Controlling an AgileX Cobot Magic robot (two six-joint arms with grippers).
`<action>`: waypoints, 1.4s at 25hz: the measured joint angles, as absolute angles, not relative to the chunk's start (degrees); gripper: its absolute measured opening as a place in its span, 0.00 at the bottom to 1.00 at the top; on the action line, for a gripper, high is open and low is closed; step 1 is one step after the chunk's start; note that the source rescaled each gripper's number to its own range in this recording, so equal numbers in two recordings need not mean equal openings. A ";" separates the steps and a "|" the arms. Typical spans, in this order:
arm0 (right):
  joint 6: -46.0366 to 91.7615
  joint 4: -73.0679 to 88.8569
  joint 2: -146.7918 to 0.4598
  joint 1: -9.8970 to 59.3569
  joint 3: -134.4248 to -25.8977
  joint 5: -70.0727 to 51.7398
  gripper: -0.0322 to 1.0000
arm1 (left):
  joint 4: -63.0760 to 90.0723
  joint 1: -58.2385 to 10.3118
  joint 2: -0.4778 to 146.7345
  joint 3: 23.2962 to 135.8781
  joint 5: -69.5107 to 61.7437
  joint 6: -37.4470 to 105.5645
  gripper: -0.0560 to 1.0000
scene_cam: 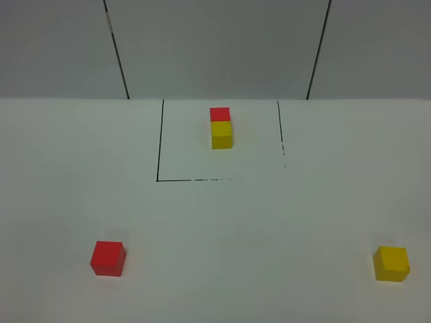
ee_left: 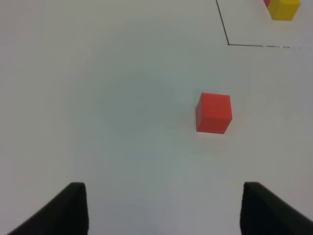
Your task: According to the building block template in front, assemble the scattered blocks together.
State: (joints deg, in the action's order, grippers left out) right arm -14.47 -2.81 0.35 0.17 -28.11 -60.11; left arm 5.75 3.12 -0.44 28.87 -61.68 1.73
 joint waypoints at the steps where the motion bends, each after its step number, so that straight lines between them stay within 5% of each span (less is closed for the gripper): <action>1: -14.47 -2.81 0.35 0.17 -28.11 -60.11 0.73 | 5.75 3.12 -0.44 28.87 -61.68 1.73 0.43; 35: -14.47 -2.81 0.35 0.17 -28.11 -60.11 0.73 | 7.79 3.12 4.94 29.94 -61.45 -2.23 0.44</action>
